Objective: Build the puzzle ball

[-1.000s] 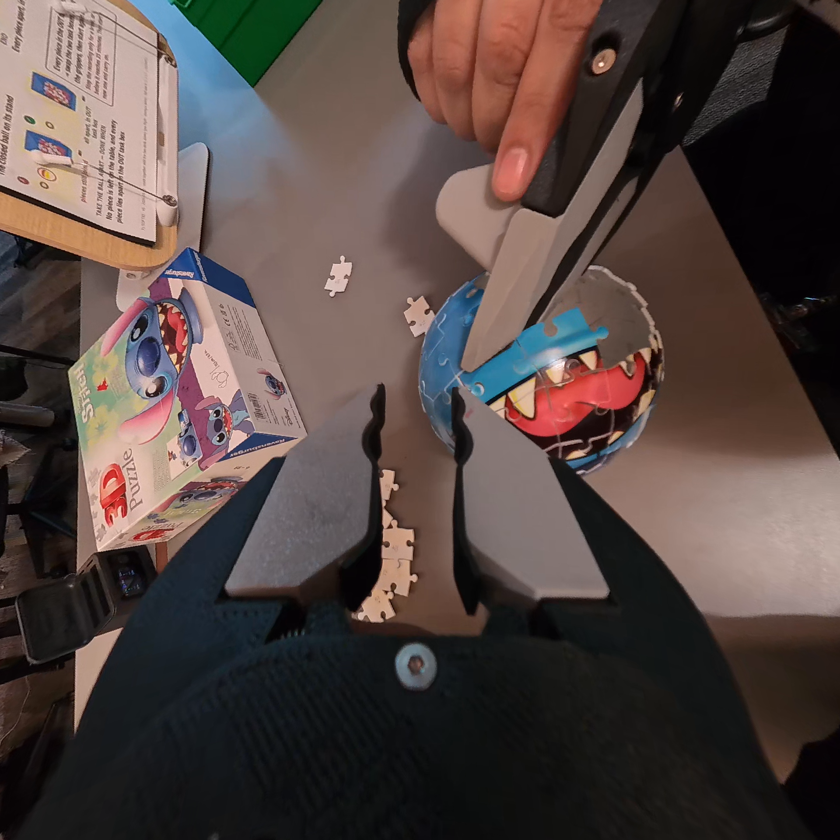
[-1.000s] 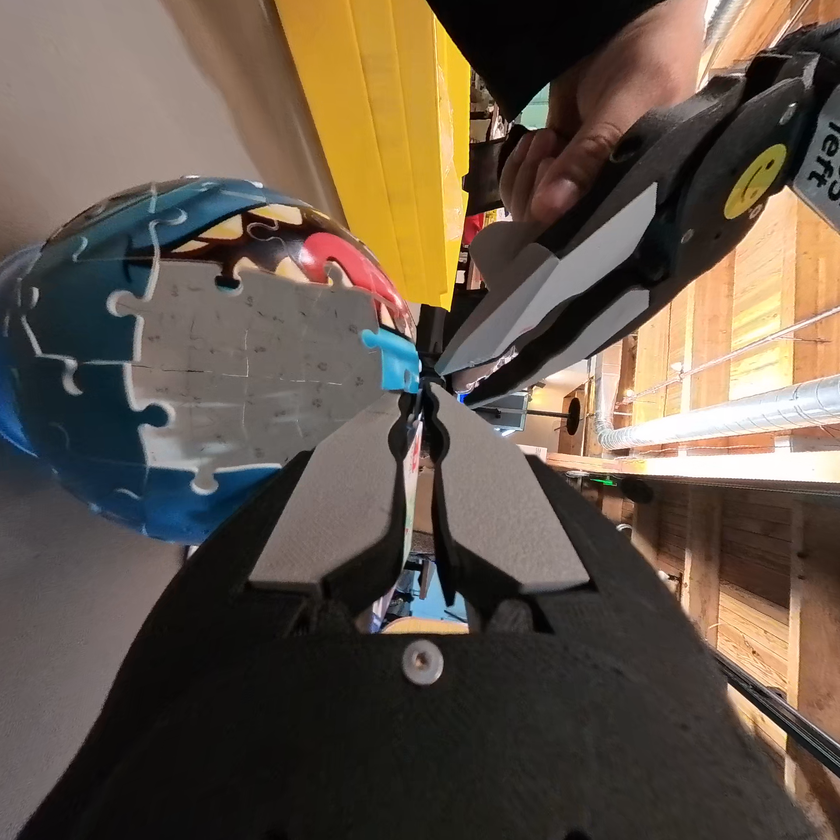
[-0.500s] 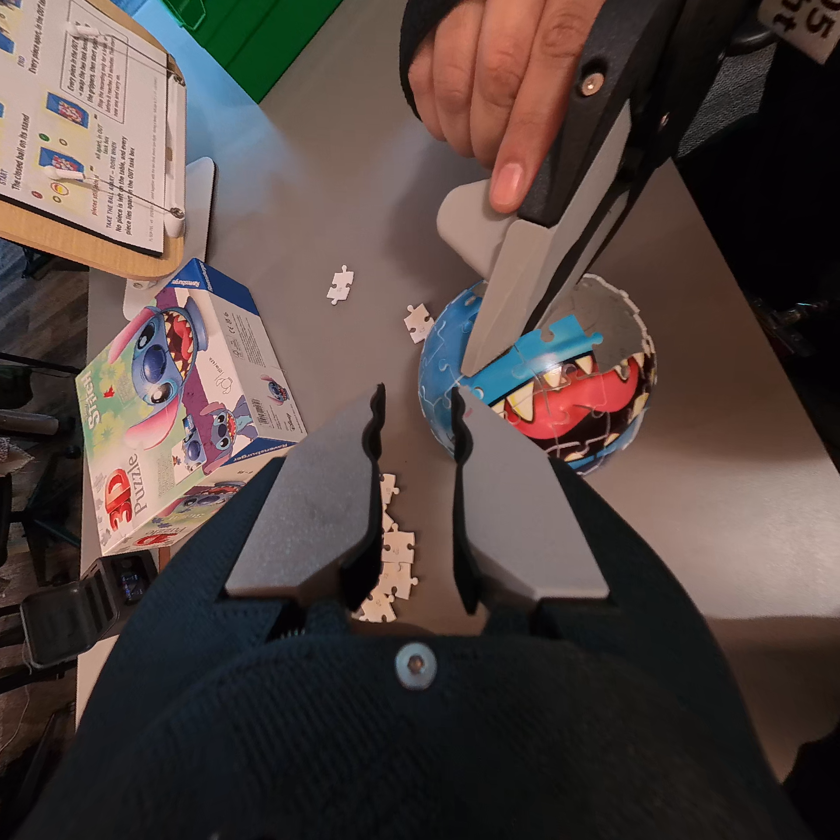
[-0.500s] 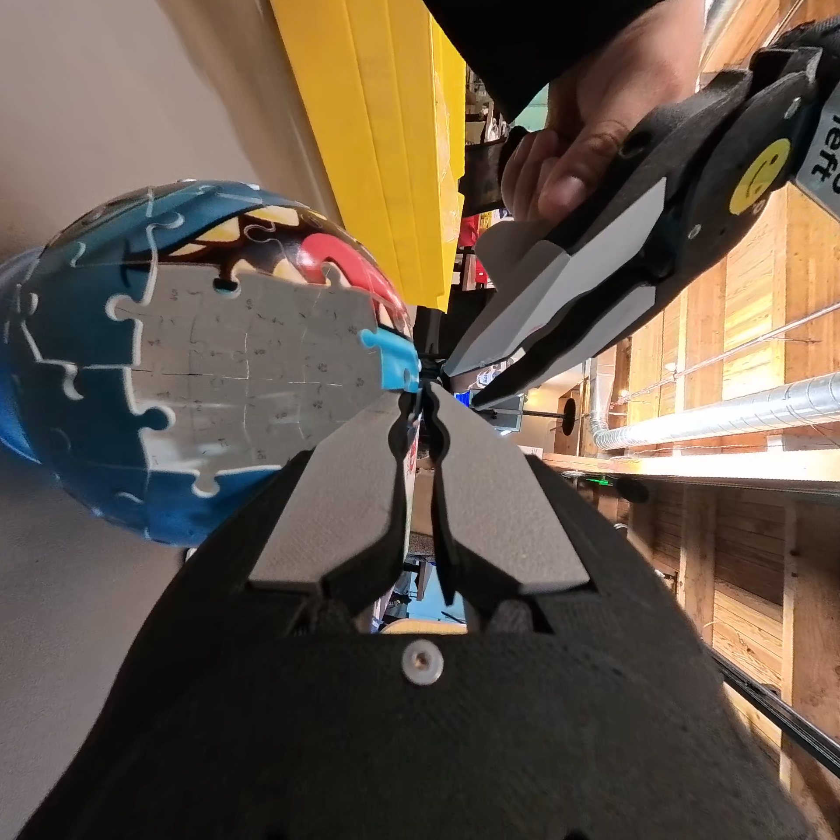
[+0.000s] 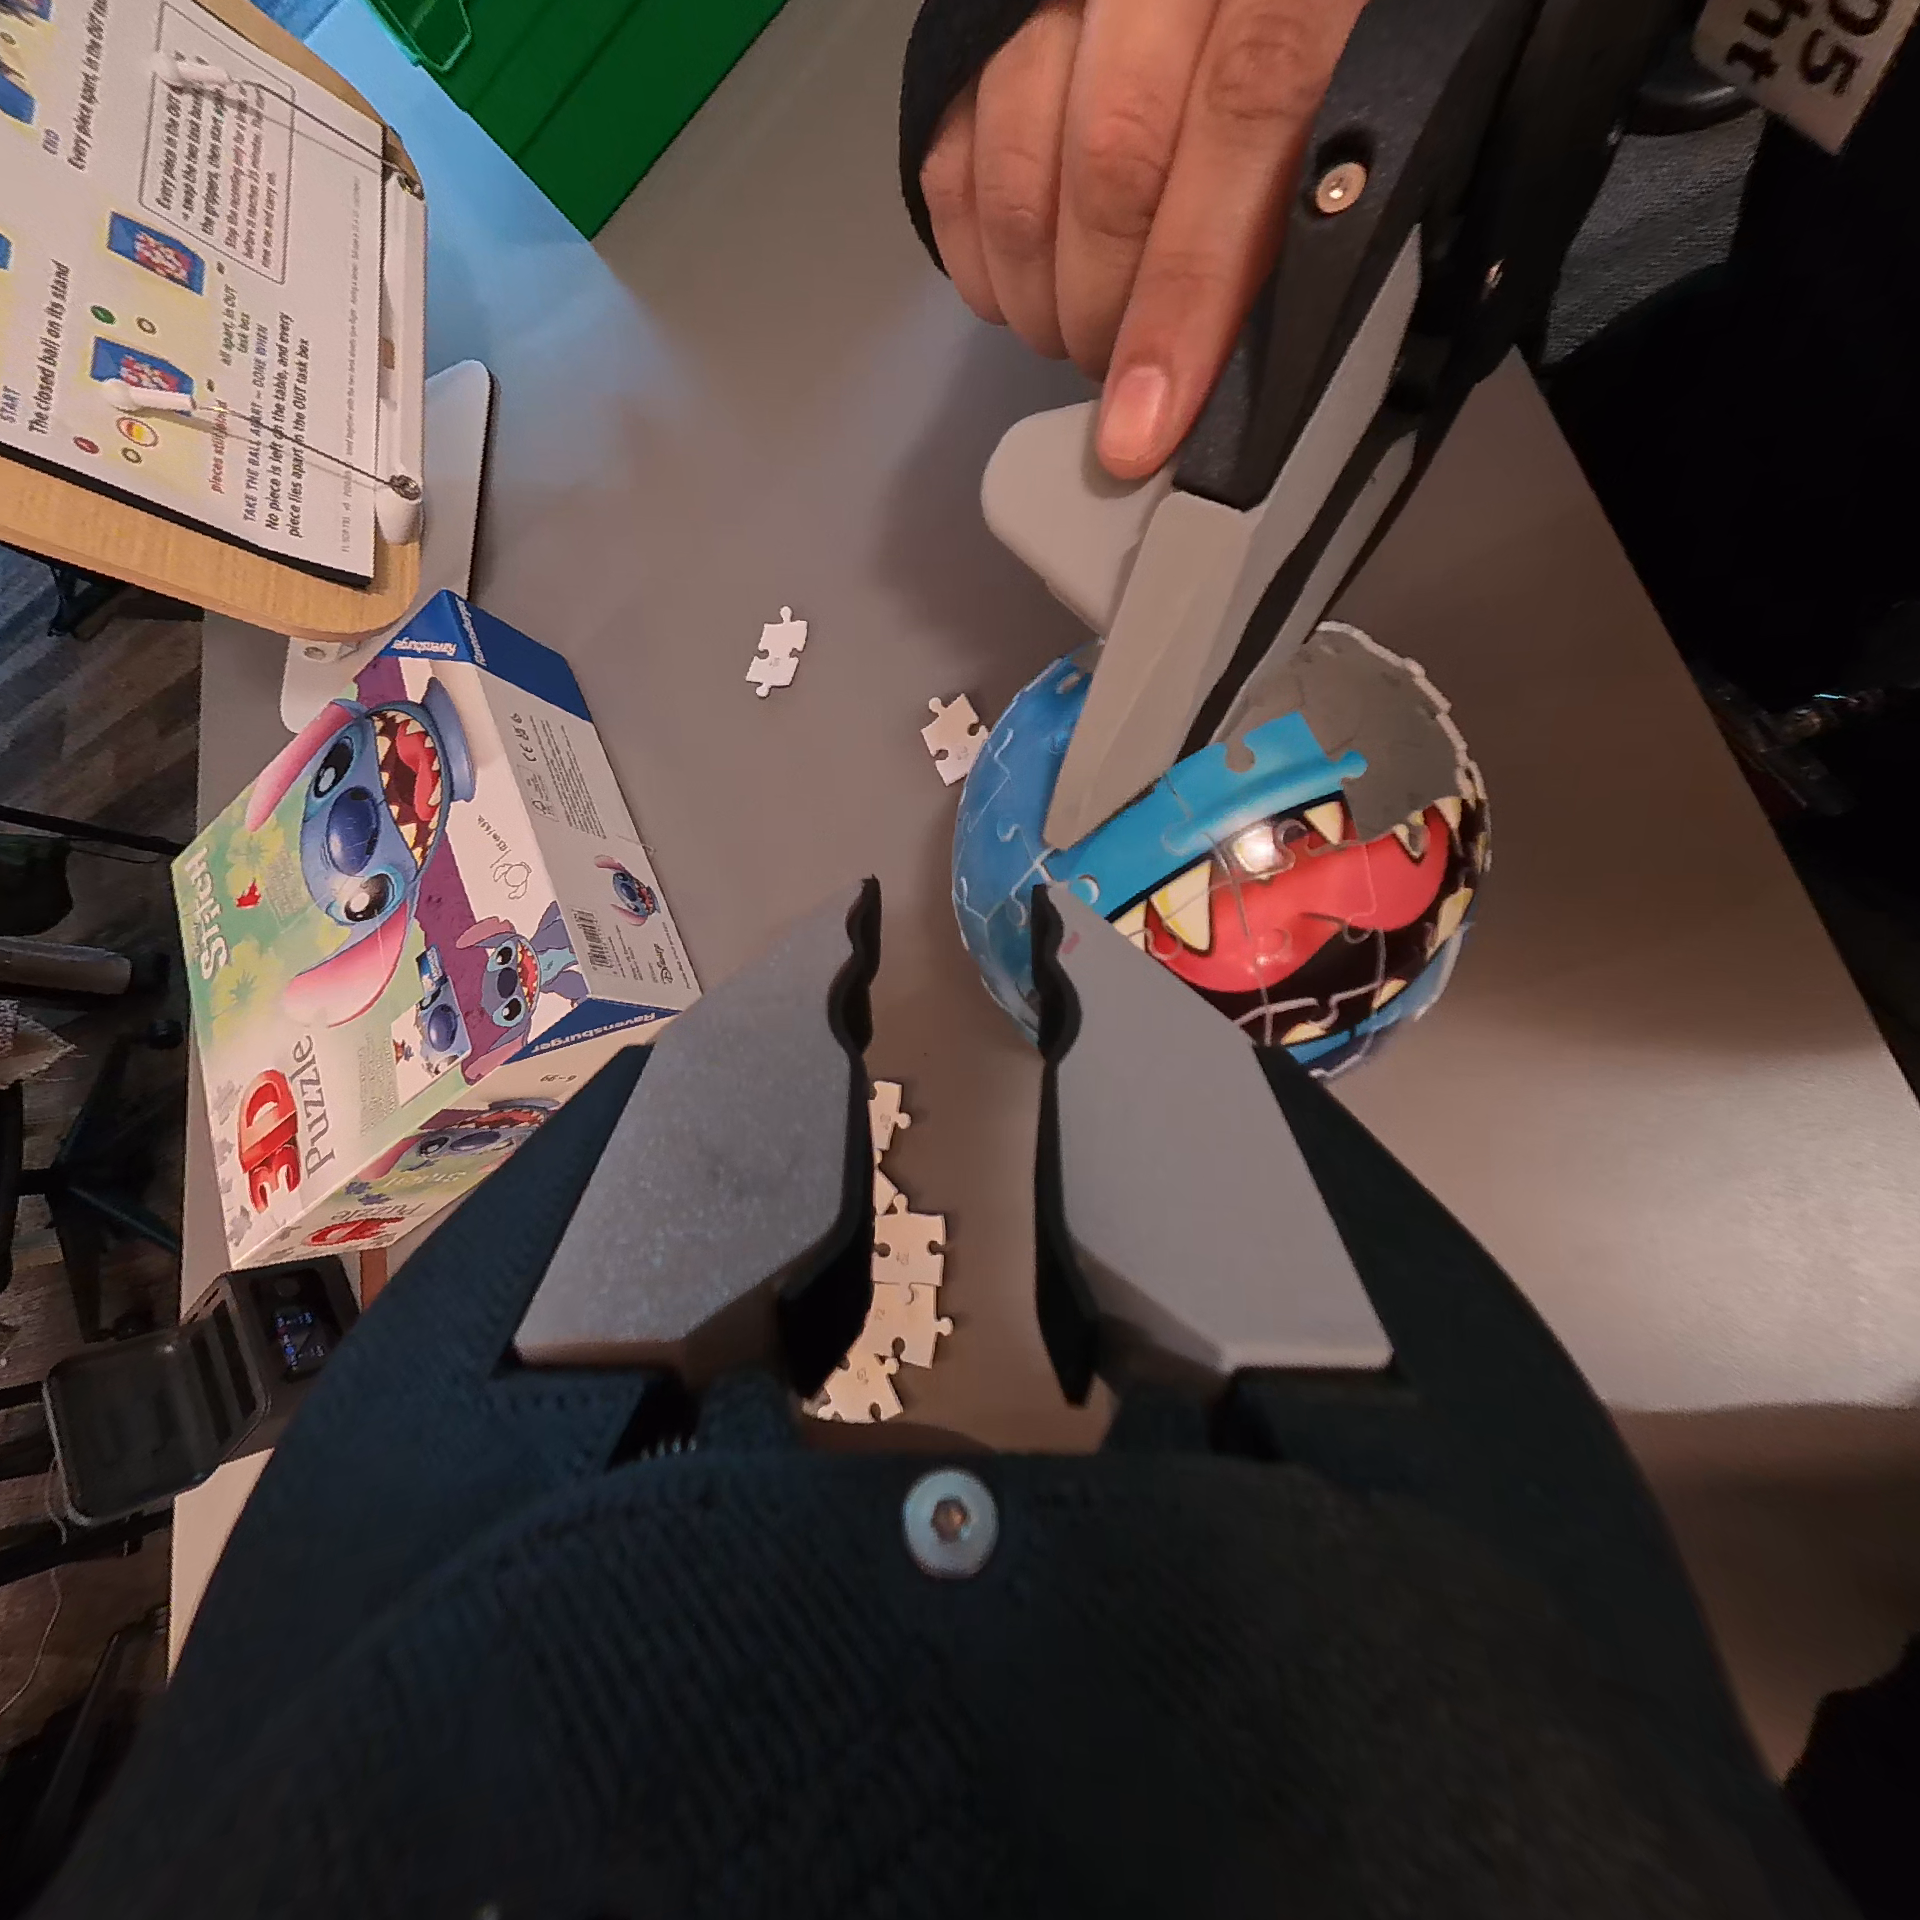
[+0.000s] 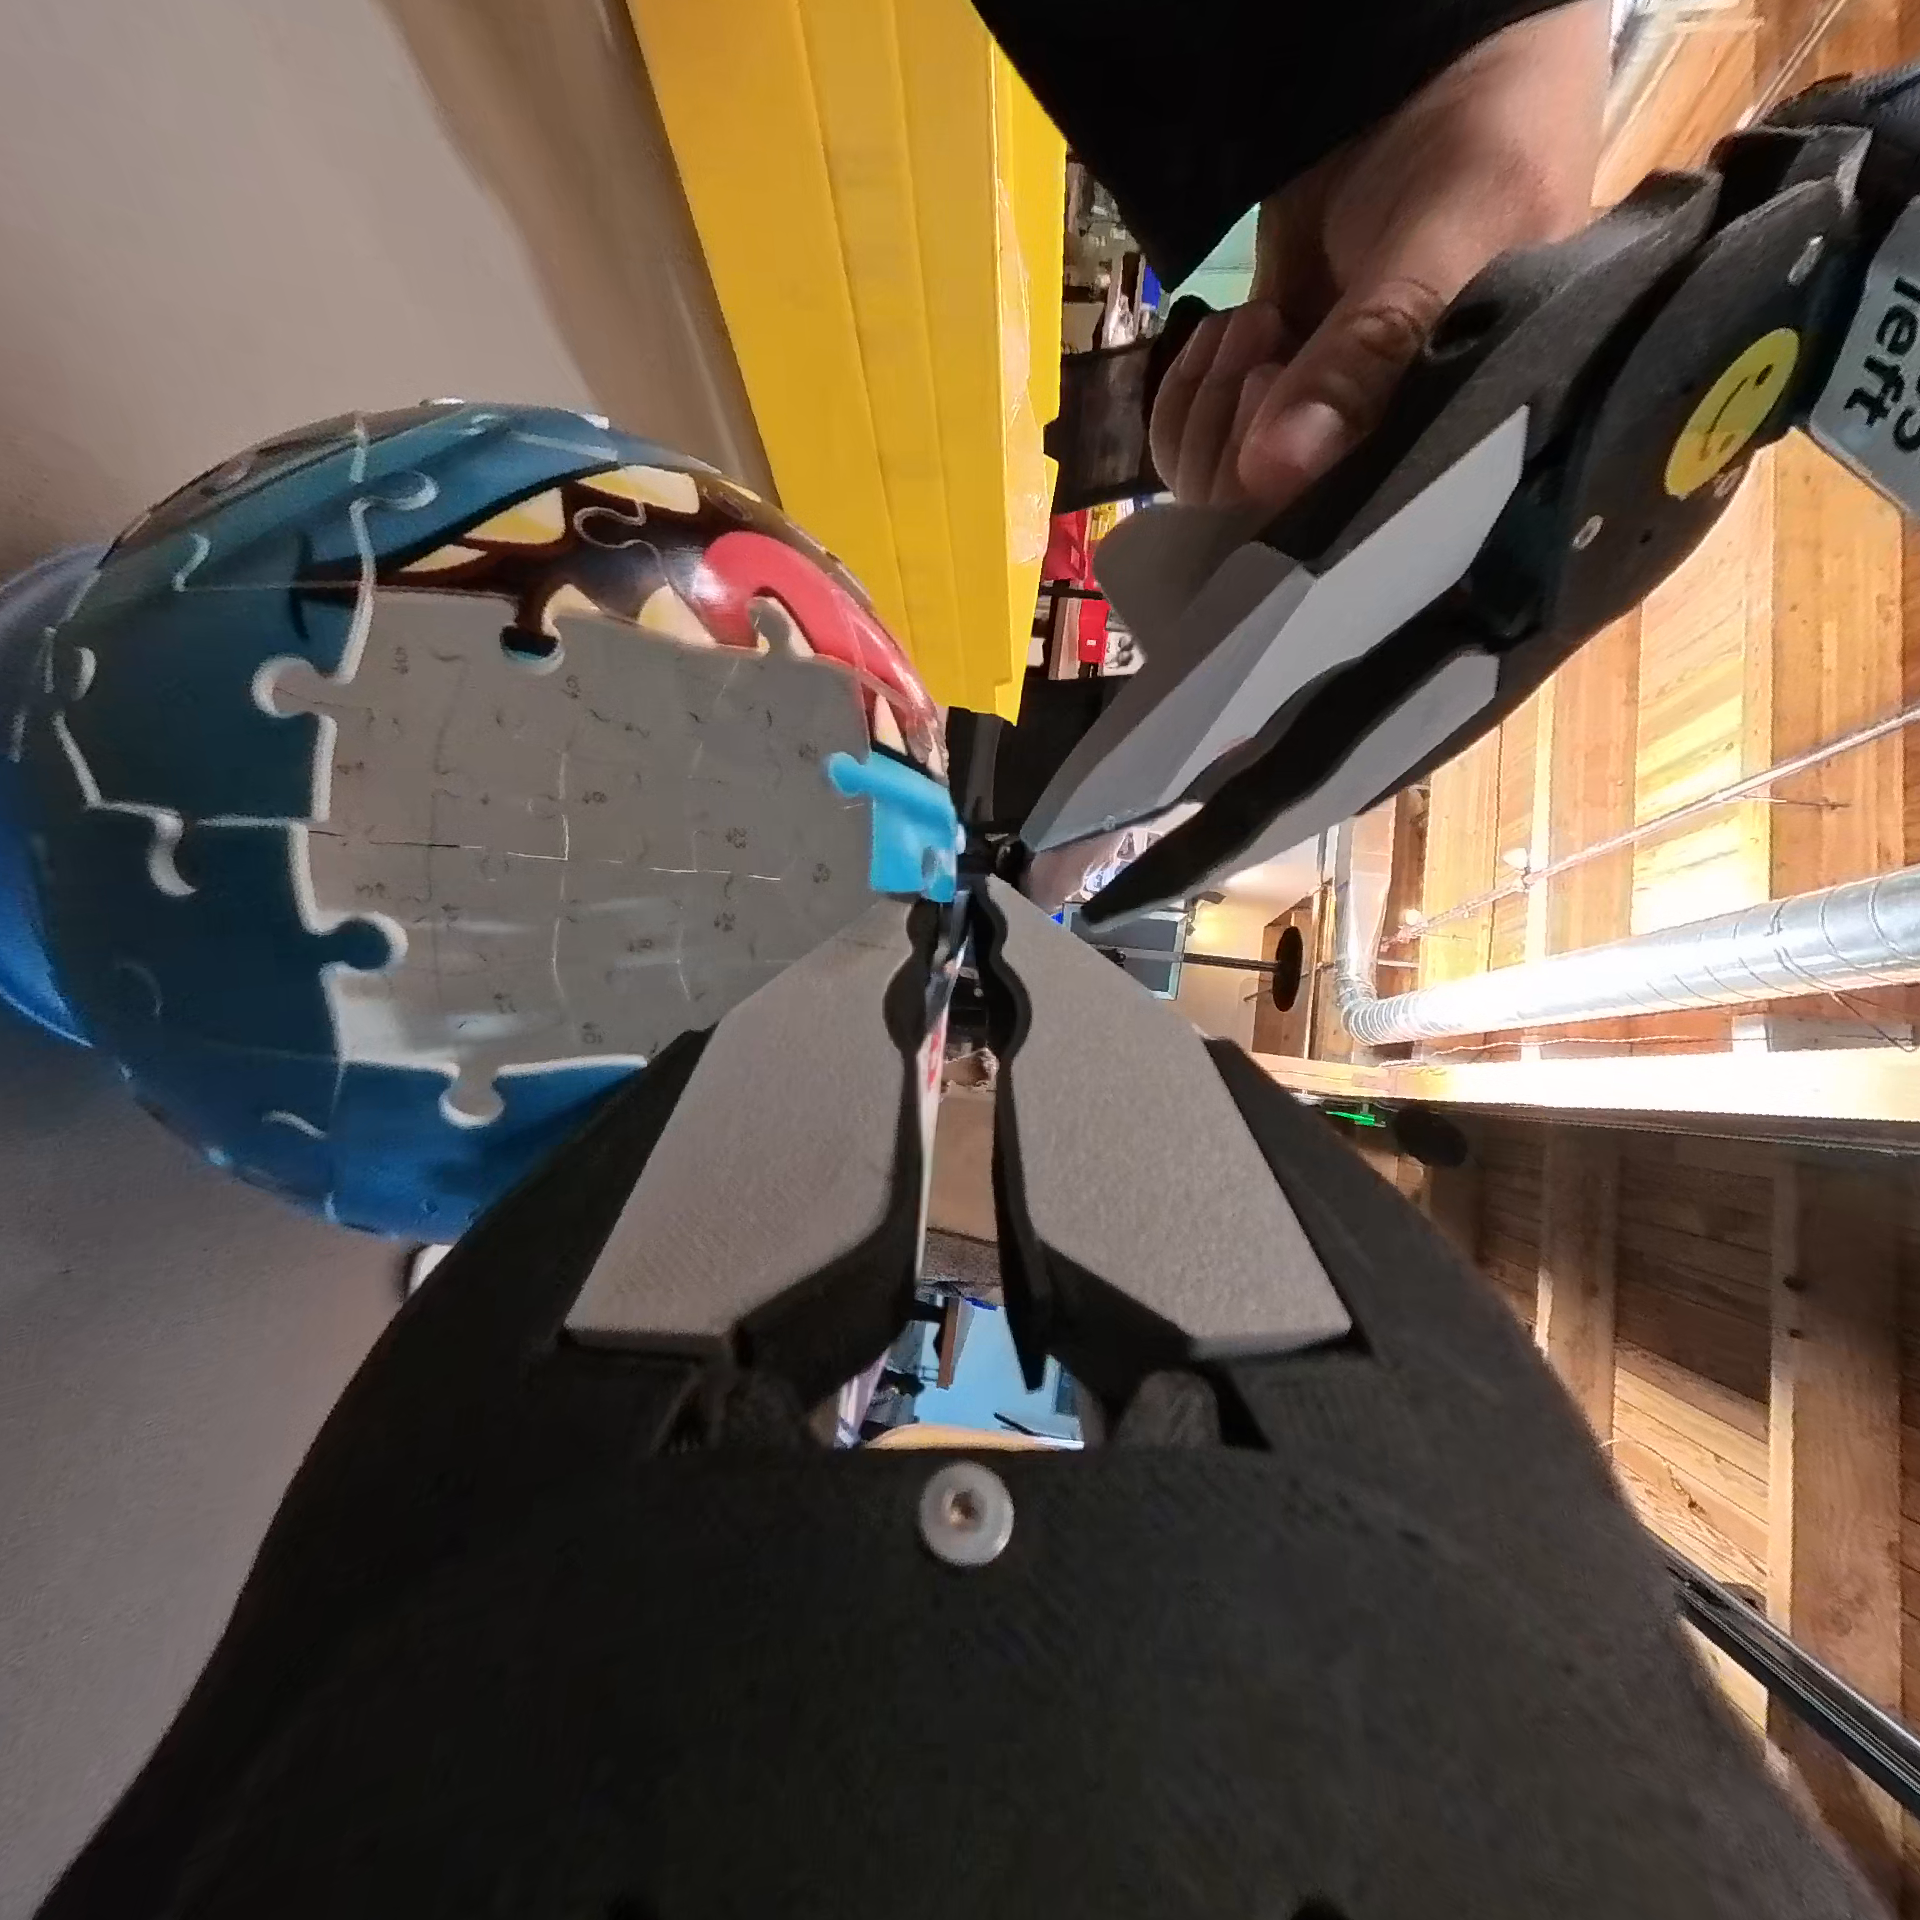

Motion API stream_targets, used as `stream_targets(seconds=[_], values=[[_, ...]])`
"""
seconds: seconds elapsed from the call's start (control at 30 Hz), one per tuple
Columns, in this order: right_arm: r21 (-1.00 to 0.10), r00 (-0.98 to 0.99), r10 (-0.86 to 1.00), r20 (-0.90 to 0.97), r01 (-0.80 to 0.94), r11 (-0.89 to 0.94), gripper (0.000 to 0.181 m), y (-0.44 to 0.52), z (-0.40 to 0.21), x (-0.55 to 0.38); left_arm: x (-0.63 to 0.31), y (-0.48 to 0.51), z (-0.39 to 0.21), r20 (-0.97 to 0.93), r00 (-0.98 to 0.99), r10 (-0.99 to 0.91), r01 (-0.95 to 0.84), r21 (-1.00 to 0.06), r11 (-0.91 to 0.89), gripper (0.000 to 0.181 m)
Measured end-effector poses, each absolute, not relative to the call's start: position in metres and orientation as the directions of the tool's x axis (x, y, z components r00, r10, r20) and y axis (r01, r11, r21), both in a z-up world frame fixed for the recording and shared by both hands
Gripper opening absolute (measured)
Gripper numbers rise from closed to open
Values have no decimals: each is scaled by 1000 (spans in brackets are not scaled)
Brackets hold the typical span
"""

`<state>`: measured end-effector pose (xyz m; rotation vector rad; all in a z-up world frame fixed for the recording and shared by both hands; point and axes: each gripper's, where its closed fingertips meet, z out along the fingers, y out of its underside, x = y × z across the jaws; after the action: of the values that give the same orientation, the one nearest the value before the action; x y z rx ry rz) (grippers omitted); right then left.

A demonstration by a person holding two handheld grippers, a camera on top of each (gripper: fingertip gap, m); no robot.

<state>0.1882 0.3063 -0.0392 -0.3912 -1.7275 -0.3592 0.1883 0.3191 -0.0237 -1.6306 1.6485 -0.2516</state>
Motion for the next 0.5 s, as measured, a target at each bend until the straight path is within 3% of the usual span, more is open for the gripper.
stream_targets(seconds=[0.5], values=[[38, -180, 49, 982, 449, 893, 14, 308, -38, 193, 188, 319, -23, -384, 137, -913, -756, -636, 154, 27]])
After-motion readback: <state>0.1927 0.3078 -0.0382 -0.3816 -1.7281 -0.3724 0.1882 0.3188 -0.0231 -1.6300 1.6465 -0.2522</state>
